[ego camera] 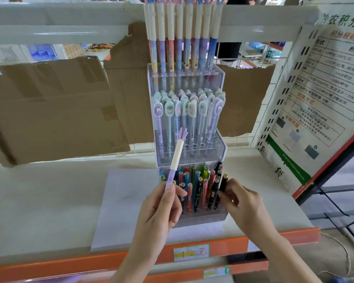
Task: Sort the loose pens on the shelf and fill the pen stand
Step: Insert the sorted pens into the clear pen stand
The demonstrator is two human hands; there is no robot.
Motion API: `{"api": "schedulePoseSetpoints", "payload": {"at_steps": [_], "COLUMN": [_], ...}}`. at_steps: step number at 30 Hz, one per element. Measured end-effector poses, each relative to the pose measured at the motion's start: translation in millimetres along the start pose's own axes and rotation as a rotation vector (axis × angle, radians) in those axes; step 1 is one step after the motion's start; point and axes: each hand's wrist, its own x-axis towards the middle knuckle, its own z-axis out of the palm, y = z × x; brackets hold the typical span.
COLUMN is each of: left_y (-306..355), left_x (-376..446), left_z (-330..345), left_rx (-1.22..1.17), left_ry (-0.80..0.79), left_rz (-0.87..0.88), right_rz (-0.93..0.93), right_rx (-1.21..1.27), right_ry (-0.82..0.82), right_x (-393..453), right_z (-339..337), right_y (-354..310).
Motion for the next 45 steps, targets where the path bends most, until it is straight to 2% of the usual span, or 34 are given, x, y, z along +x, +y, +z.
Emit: {"api": "schedulePoseSetpoints", "payload": {"at_steps": [3,6,8,12,20,23,25,29,33,36,41,45], "left_y": [-0.3,-0.3,0.4,6.7,10.8,14.1,21.8,56.7,95.0,113.0,107.1,103.9], "left_x": [0.8,0.9,0.7,3.7,14.9,23.0,32.2,60.7,105.7,144.6,182.5,186.6], "left_z": [-1.5,-1.3,1.4,10.5,-0.5,-3.2,-5.3,-9.6,-22.5,-36.0,-52.5,-56.1], "left_rx": [0.006,0.008,0.007,0.033,0.222,0.26,0.284,0.542,0.65,0.808,1.034,1.057], "left_ry": [-0.013,-0.043,-0.069,-0.17,-0.252,-0.259,-0.26,-0.151,0.116,0.308,0.226,0.203], "left_rz": [0.005,0.016,0.006,0.015,0.062,0.08,0.139,0.358,0.54,0.699,0.784,0.846], "right_rz": [0.037,-0.013,-0.092,-0.102,-0.029,-0.028,-0.093,-0.182,-0.248,-0.296,-0.315,-0.299], "right_rx": [-0.047,-0.019,0.108,0.316,0.526,0.634,0.624,0.596,0.511,0.345,0.194,0.139], "right_ry": [-0.039,0.106,0.12,-0.141,-0.308,-0.322,-0.297,-0.121,0.108,0.223,0.224,0.194], "right_x": [0.7,-2.7,-2.5,7.7,24.4,32.7,39.7,69.0,126.0,168.2,205.6,215.9], "right_z": [-14.5,-33.8,-44.1,-41.2,-36.1,-40.4,-46.6,-69.7,-97.4,-105.7,-97.9,-85.0], "right_y": [-11.2,-36.2,-61.6,-96.8,-107.8,-114.0,-122.1,-146.4,-166.7,-173.4,-179.6,-182.9]}}
